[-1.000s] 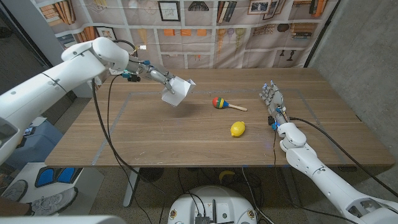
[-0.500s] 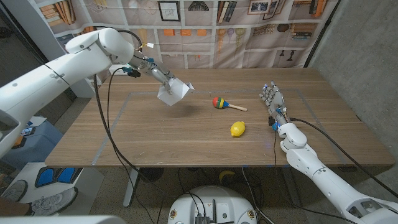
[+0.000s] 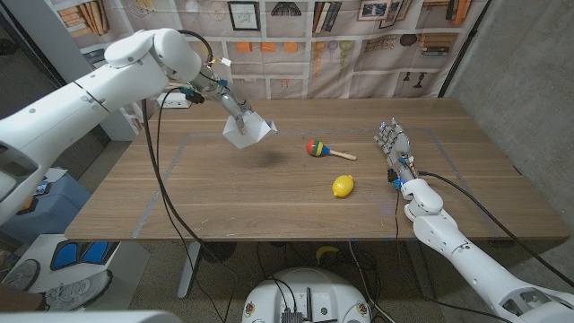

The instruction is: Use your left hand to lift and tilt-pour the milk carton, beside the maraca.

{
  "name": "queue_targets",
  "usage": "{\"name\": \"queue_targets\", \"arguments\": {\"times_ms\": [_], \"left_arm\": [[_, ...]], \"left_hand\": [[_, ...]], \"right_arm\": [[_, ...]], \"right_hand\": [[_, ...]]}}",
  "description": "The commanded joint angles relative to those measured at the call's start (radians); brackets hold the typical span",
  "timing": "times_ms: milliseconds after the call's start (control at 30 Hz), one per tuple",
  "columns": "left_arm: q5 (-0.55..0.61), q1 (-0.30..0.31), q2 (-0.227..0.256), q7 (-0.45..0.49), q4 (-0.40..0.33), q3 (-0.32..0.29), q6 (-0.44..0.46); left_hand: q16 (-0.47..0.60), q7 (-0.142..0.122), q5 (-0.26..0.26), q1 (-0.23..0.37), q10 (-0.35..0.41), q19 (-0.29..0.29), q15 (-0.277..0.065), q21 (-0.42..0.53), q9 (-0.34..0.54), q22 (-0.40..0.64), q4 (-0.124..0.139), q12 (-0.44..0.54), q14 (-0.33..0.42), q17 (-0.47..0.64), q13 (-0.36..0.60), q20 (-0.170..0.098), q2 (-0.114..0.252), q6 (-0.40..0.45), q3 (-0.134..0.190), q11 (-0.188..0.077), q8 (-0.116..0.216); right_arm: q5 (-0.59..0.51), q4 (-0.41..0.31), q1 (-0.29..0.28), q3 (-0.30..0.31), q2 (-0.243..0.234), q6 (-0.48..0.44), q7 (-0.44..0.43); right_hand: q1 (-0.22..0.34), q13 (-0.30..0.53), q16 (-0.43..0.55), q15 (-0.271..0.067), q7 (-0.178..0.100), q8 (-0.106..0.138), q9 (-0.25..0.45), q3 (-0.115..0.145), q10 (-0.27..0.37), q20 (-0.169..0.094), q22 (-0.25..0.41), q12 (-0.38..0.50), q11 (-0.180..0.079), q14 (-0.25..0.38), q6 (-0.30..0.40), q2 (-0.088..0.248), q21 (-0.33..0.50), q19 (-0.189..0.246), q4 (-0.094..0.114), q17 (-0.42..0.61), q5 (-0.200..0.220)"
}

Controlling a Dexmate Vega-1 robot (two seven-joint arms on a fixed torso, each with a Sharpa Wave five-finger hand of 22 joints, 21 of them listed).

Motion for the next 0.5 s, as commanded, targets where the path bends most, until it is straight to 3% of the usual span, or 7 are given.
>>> {"name": "queue_targets", "arguments": {"times_ms": [33, 500], "left_arm": [[0.110, -0.061, -0.056, -0.089, 0.041, 0.040, -0.085], [0.275, -0.070, -0.088, -0.146, 0.012, 0.067, -0.134]], "left_hand": [[-0.002, -0.003, 0.006, 0.001, -0.002, 0.008, 0.004, 0.002, 0.003, 0.005, 0.001, -0.007, 0.002, 0.004, 0.004, -0.010, 0.010, -0.009, -0.006, 0.002, 0.004], [0.000, -0.003, 0.007, 0.001, 0.002, 0.018, 0.001, 0.004, 0.003, 0.006, 0.000, -0.007, 0.008, 0.004, 0.006, -0.012, 0.013, -0.011, -0.012, 0.001, 0.006]], "right_arm": [[0.013, 0.016, -0.003, 0.004, 0.010, 0.011, 0.010], [0.031, 0.040, -0.001, 0.008, 0.021, 0.022, 0.030]], "right_hand": [[0.002, 0.002, 0.008, 0.008, 0.003, 0.005, 0.002, 0.002, 0.012, 0.003, 0.003, 0.004, -0.002, 0.003, 0.009, 0.022, 0.005, 0.006, -0.004, 0.003, 0.007], [0.001, 0.002, 0.009, 0.009, 0.002, 0.005, 0.002, 0.002, 0.013, 0.007, 0.003, 0.004, -0.002, 0.003, 0.011, 0.022, 0.005, 0.009, -0.004, 0.002, 0.007]]}}
